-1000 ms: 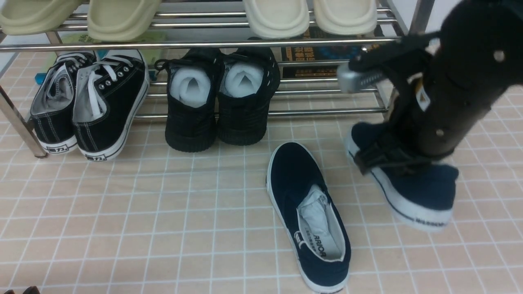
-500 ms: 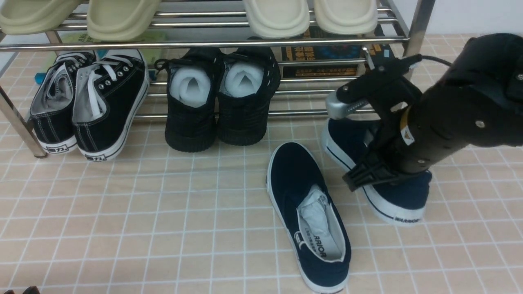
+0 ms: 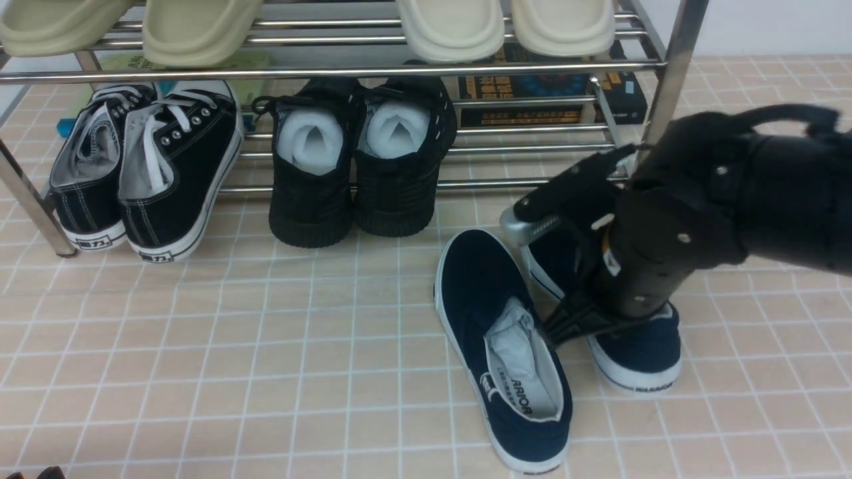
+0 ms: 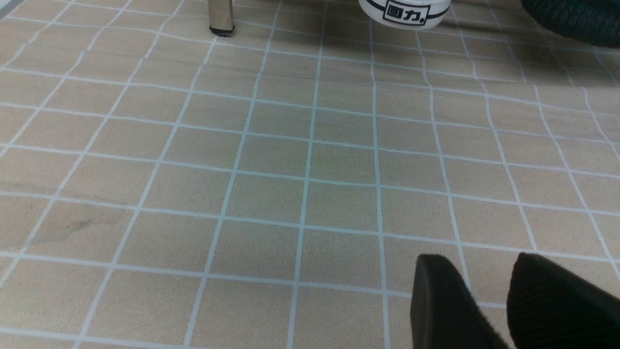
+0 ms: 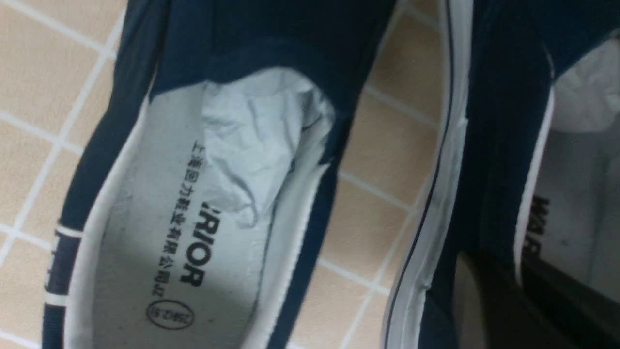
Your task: Take the shoes off the shelf from the light coffee tablecloth by hand.
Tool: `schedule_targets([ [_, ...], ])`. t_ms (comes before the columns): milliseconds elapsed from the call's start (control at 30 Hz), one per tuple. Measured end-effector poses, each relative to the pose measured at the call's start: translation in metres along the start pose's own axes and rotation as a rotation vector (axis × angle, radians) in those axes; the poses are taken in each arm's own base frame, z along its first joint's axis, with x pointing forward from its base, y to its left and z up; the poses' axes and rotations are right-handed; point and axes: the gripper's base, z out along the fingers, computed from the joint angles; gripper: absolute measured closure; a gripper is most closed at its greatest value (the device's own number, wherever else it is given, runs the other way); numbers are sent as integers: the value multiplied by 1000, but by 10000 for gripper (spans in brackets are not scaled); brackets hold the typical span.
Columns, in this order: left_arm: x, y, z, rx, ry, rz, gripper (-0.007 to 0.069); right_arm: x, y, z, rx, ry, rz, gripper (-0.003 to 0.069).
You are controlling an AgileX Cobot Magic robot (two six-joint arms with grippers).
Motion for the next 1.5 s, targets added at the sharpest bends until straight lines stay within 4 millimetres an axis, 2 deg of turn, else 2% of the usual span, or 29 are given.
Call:
schedule_targets([
  [167, 0, 0, 0, 0, 0, 0, 385, 0, 3, 2, -30, 5, 23, 618],
  [267, 0, 0, 0, 0, 0, 0, 385, 0, 4, 2, -40, 6, 32, 578],
  [433, 0, 0, 0, 0, 0, 0, 385, -2, 4, -1, -38, 8, 36, 440],
  [500, 0, 0, 0, 0, 0, 0, 385, -6, 2, -8, -29, 21, 37, 349],
  [600, 0, 0, 0, 0, 0, 0, 385, -12, 0, -20, -14, 53, 4, 309],
  [733, 0, 0, 0, 0, 0, 0, 385, -18, -4, -44, -13, 113, -44, 340],
  [900, 0, 0, 0, 0, 0, 0, 385, -21, -8, -73, -35, 59, -65, 455],
  [967, 0, 0, 0, 0, 0, 0, 385, -13, -15, -104, -54, -9, -60, 547],
  [1000, 0, 0, 0, 0, 0, 0, 385, -10, -18, -115, -58, -38, -56, 572],
  [1033, 0, 0, 0, 0, 0, 0, 385, -9, -19, -118, -58, -44, -55, 584],
  [1067, 0, 0, 0, 0, 0, 0, 385, 0, -26, -145, -67, -114, -45, 629],
  [1100, 0, 0, 0, 0, 0, 0, 385, 1, -27, -148, -68, -122, -43, 640],
  [1133, 0, 0, 0, 0, 0, 0, 385, 11, -33, -169, -76, -179, -31, 664],
  [1200, 0, 0, 0, 0, 0, 0, 385, 32, -44, -206, -90, -282, -11, 676],
  [1300, 0, 0, 0, 0, 0, 0, 385, 57, -56, -241, -107, -387, 24, 676],
  [1333, 0, 0, 0, 0, 0, 0, 385, 71, -62, -258, -116, -439, 45, 676],
  [1367, 0, 0, 0, 0, 0, 0, 385, 76, -63, -263, -119, -458, 51, 676],
  [1433, 0, 0, 0, 0, 0, 0, 385, 108, -74, -289, -138, -555, 87, 676],
  [1500, 0, 0, 0, 0, 0, 0, 385, 134, -80, -297, -147, -600, 101, 676],
])
